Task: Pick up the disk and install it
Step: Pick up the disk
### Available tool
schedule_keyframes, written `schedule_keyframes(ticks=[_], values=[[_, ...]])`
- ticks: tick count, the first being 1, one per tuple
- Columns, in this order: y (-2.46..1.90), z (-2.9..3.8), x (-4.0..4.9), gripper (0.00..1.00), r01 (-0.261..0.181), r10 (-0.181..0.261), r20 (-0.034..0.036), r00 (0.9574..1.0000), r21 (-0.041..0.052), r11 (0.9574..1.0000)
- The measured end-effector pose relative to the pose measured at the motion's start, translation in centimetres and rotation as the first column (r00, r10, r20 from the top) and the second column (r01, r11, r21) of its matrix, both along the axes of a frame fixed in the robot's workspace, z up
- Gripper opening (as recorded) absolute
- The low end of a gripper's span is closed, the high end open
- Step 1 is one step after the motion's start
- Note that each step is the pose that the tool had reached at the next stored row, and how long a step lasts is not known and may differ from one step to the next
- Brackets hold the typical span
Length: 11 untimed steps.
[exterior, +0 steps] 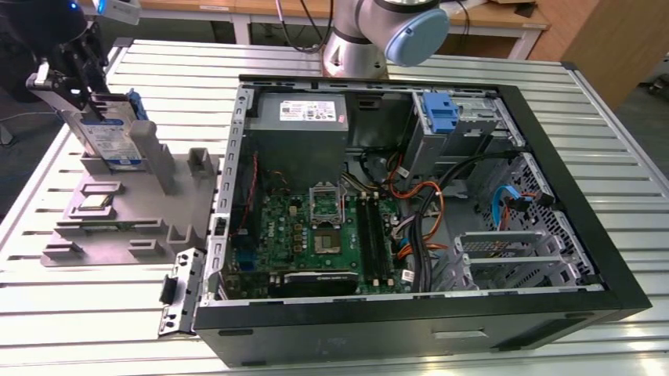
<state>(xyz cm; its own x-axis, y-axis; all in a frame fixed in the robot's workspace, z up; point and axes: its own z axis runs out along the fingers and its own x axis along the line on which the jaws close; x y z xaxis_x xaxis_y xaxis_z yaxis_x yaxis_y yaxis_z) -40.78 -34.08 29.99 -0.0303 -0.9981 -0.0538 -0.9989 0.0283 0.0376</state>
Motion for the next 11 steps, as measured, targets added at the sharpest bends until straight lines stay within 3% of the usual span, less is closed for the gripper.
schedule_keyframes(ticks=[11], values=[[0.00, -0.07, 0.15, 0.48, -0.033, 0.033, -0.0001, 0.9995, 0.0000, 0.9995]])
